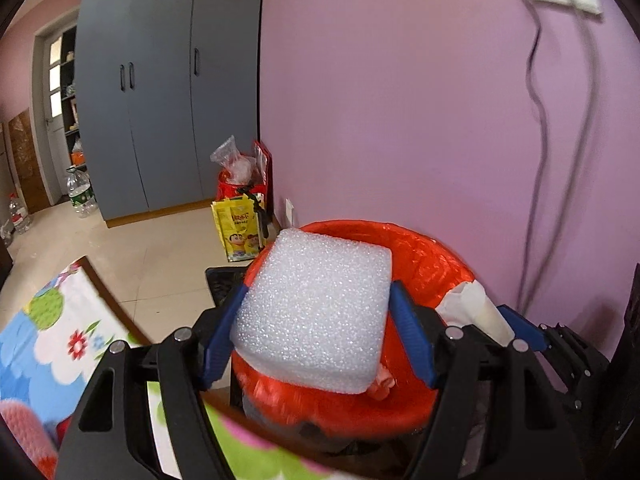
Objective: Collect trash
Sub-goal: 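Carry the foam block and napkin packet to the bin and open both tools, then move both open tools back over the trash pile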
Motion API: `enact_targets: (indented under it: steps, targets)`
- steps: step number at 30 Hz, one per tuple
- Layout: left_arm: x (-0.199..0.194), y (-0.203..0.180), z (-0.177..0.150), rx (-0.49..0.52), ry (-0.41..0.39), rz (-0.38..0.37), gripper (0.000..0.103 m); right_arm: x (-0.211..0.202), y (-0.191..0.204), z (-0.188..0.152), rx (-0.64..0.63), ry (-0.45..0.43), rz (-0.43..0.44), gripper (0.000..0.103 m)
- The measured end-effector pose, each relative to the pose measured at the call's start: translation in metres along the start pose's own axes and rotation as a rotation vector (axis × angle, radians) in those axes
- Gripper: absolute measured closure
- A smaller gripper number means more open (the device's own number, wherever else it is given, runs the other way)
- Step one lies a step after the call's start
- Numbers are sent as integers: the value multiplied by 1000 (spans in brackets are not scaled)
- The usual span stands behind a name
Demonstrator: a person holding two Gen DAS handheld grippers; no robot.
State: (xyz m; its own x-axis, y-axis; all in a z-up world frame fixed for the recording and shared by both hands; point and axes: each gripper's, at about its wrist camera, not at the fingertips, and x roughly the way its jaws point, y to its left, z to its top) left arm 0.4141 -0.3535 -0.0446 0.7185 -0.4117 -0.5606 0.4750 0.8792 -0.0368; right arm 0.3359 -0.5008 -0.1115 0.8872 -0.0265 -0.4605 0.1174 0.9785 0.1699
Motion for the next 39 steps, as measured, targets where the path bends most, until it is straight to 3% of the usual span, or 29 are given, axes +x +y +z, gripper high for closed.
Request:
enact_targets:
  steps: [3,11,20,28,33,39]
  targets:
    - [21,3,10,-10,2,32,13,14,-4,6,-11,-21,-38,26]
    - [1,18,10,-33,-42,105,6,-11,-3,0,-33,-43,-39,26]
    - [-95,29,-20,-61,-63,157,5,-92,20,-27,-17,-32,-39,26]
    - [-189,43,-70,-50,-71,184,5,-160,54,-47,-21,-39,-11,23]
    - [-241,60,-115,-53,-69,218,5,-184,76,-55,-47,-34,19,23]
    - [-276,82,-157,-83,-57,247,5,-198,106,-68,-85,-14,50,23]
